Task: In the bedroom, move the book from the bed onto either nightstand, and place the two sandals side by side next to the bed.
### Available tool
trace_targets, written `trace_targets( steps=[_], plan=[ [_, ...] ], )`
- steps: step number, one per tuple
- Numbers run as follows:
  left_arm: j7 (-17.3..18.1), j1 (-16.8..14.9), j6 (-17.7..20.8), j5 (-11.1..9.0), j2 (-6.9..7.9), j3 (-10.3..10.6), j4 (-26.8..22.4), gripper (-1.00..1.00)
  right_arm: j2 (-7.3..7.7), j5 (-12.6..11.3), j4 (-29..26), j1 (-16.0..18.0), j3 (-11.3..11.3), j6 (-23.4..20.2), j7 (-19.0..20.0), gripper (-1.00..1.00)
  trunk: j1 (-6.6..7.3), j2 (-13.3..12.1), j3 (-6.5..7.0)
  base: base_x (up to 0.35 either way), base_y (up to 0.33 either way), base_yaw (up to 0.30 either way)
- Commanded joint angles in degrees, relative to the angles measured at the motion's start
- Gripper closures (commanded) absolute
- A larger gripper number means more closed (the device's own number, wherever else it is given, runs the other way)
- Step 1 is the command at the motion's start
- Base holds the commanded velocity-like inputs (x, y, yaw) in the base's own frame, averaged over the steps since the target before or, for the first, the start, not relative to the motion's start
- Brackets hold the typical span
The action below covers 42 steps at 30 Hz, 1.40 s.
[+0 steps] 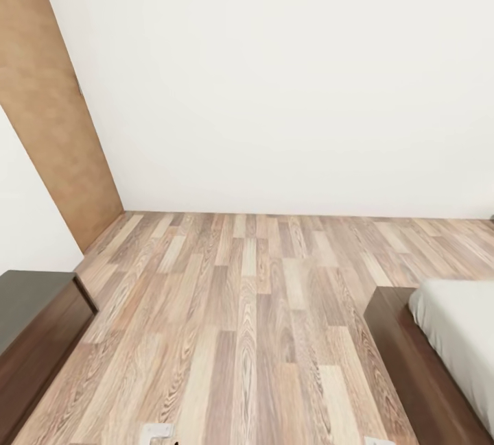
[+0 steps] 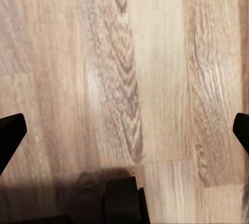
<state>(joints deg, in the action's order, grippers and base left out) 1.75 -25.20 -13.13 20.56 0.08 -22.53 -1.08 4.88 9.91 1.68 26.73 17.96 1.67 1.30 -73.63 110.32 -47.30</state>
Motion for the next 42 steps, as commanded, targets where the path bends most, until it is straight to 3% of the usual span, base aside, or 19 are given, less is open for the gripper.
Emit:
trace_targets(
  steps=[1,42],
  plan=[
    [0.2,0.0,-0.1,0.4,0.01,-0.5,0.0,-1.0,0.04,0.6,0.2,0.1,0.5,0.2,0.1,-1.0,-0.03,0.0,-0.05,0.334,0.0,0.0],
    [0.2,0.0,-0.1,0.4,0.01,-0.5,0.0,-1.0,0.04,0.5,0.2,0.1,0.5,0.2,0.1,-1.0,-0.03,0.0,-0.05,0.333,0.0,0.0]
  ],
)
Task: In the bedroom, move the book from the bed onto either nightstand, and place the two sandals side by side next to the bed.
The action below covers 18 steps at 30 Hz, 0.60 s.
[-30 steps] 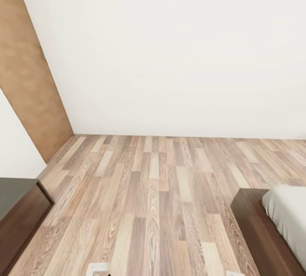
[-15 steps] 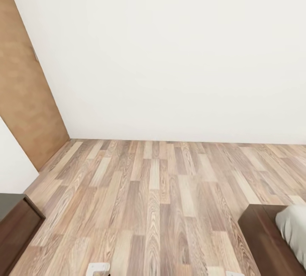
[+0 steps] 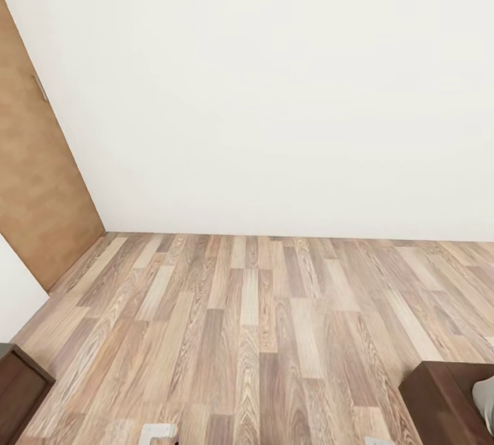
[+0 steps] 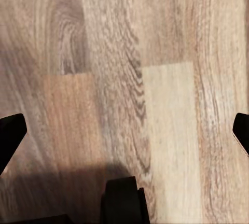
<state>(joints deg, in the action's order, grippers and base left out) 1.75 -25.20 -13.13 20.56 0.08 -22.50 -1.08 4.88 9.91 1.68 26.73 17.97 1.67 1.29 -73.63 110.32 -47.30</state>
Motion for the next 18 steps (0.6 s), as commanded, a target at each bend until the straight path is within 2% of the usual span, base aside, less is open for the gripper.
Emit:
trace_targets(
  steps=[1,18],
  plan=[
    [0.2,0.0,-0.1,0.4,0.01,-0.5,0.0,-1.0,0.04,0.6,0.2,0.1,0.5,0.2,0.1,-1.0,-0.03,0.0,-0.05,0.333,0.0,0.0],
    [0.2,0.0,-0.1,0.4,0.01,-0.5,0.0,-1.0,0.04,0.6,0.2,0.1,0.5,0.2,0.1,-1.0,-0.03,0.0,-0.05,0.333,0.0,0.0]
  ],
)
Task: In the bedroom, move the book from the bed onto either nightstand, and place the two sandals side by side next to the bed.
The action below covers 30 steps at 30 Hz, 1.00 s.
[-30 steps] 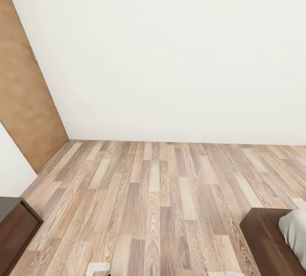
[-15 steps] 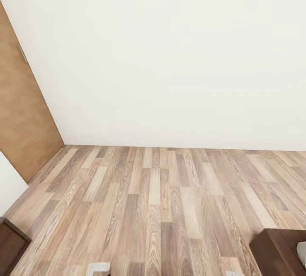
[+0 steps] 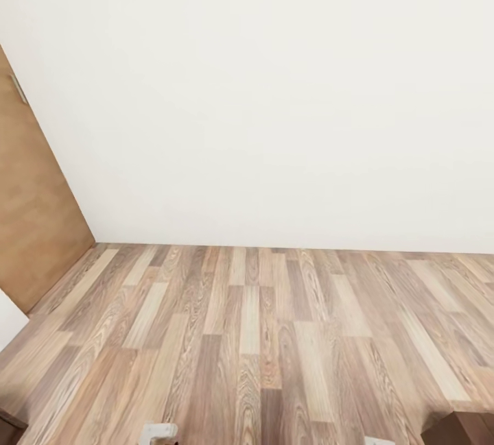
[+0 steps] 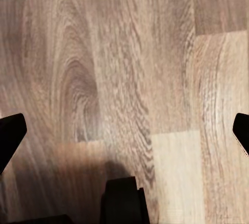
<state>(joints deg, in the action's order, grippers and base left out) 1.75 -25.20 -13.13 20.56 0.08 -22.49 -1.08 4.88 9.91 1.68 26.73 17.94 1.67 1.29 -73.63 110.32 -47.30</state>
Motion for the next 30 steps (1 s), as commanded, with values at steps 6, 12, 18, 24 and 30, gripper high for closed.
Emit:
trace_targets(
  steps=[6,12,18,24,30],
  plan=[
    [0.2,0.0,-0.1,0.4,0.01,-0.5,0.0,-1.0,0.04,0.6,0.2,0.1,0.5,0.2,0.1,-1.0,-0.03,0.0,-0.05,0.333,0.0,-0.004],
    [0.2,0.0,-0.1,0.4,0.01,-0.5,0.0,-1.0,0.04,0.6,0.2,0.1,0.5,0.2,0.1,-1.0,-0.03,0.0,-0.05,0.333,0.0,-0.124],
    [0.2,0.0,-0.1,0.4,0.01,-0.5,0.0,-1.0,0.04,0.6,0.2,0.1,0.5,0.2,0.1,-1.0,-0.03,0.0,-0.05,0.333,0.0,-0.057],
    [0.2,0.0,-0.1,0.4,0.01,-0.5,0.0,-1.0,0.04,0.6,0.2,0.1,0.5,0.2,0.1,-1.0,-0.03,0.0,-0.05,0.334,0.0,-0.02],
    [0.2,0.0,-0.1,0.4,0.01,-0.5,0.0,-1.0,0.04,0.6,0.2,0.1,0.5,0.2,0.1,-1.0,-0.03,0.0,-0.05,0.333,0.0,-0.202]
  ],
)
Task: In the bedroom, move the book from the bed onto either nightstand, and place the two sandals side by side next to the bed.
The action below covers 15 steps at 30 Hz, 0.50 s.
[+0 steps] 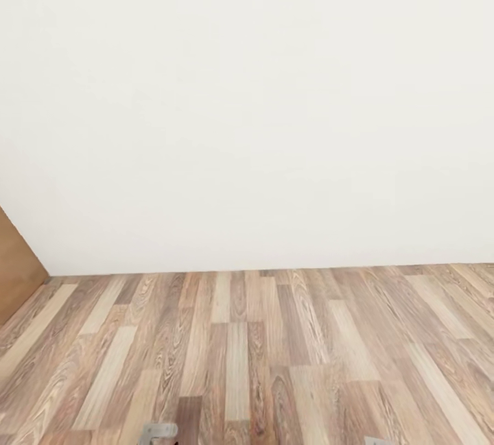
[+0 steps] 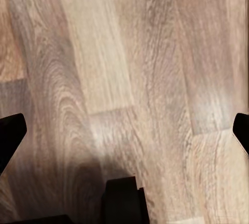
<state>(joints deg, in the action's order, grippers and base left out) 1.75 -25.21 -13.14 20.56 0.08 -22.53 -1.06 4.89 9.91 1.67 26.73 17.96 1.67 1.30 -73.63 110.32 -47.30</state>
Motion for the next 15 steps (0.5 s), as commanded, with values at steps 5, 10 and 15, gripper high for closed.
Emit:
trace_targets(
  steps=[5,10,15],
  plan=[
    [0.2,0.0,-0.1,0.4,0.01,-0.5,0.0,-1.0,0.03,0.6,0.2,0.1,0.5,0.2,0.1,-1.0,-0.03,0.0,-0.05,0.333,0.0,-0.072],
    [0.2,0.0,-0.1,0.4,0.01,-0.5,0.0,-1.0,0.03,0.6,0.2,0.1,0.5,0.2,0.1,-1.0,-0.03,0.0,-0.05,0.333,0.0,-0.012],
    [0.2,0.0,-0.1,0.4,0.01,-0.5,0.0,-1.0,0.03,0.6,0.2,0.1,0.5,0.2,0.1,-1.0,-0.03,0.0,-0.05,0.33,0.0,-0.002]
  ],
)
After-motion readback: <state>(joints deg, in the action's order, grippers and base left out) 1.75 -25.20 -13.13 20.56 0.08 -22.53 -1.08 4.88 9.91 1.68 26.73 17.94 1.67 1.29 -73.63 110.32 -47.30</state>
